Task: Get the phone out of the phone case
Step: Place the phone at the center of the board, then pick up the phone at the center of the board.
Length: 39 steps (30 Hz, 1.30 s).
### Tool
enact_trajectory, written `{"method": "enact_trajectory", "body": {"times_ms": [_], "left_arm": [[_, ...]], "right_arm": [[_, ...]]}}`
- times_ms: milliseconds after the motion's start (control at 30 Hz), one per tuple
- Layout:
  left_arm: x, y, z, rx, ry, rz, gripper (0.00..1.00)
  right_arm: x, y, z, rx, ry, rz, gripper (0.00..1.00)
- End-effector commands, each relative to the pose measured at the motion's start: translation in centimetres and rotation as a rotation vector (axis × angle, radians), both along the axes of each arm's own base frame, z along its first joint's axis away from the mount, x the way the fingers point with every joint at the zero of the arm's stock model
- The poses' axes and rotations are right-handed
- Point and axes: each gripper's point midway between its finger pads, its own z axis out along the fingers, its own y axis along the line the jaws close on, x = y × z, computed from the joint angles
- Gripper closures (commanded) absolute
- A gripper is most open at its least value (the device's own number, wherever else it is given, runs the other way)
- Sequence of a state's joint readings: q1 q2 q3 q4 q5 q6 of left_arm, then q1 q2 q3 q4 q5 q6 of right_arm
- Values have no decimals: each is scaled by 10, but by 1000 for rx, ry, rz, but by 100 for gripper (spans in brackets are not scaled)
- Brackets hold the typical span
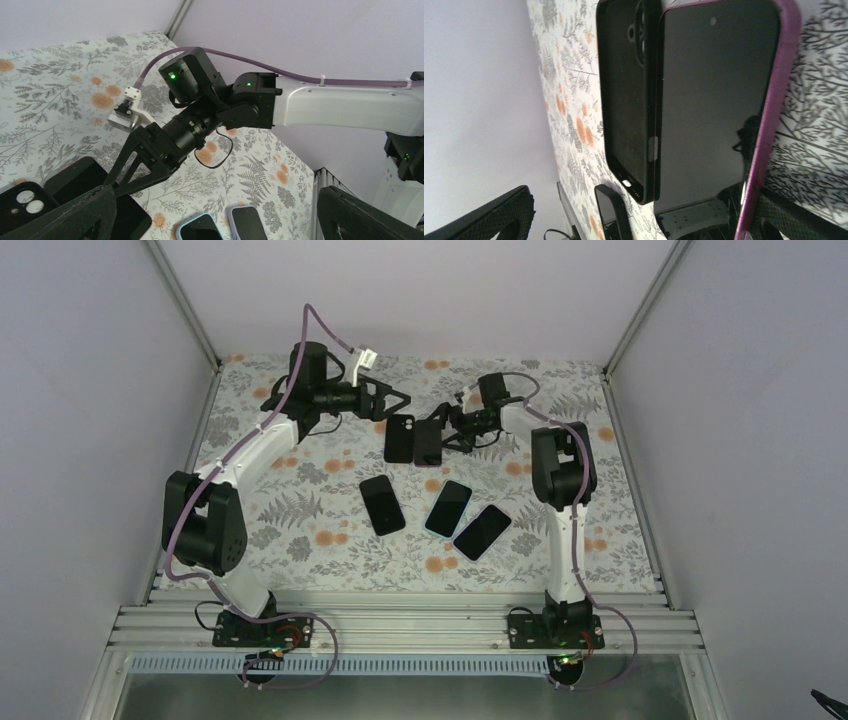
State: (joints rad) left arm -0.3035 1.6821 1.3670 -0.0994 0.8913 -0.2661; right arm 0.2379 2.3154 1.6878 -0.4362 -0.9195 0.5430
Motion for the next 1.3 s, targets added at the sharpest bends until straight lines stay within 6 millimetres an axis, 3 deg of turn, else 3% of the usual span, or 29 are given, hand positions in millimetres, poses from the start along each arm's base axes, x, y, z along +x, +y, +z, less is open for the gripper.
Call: {"method": "enact_trajectory", "body": {"times_ms": [0,267,567,900,1100,1267], "left_arm": [[-2,6,10,2,-38,18,0],[-2,12,17,13,-67,36,0],[-16,24,18,85,-133,3,0],[-56,40,-14,277,-182,-93,0],[-86,53,-47,407,-188,-183,0],[-128,53,-75,493,-258,-401,0]], "right_arm": [[15,-11,14,-124,-99,-34,1],[20,-21,25,-203,-180,-30,1],[8,-18,60,-169,-301,40,1],[-3,-23,121,-196,-540,127,1],[-12,-28,150,-224,-664,152,1],[-17,-31,166,-232,-725,159,1]]}}
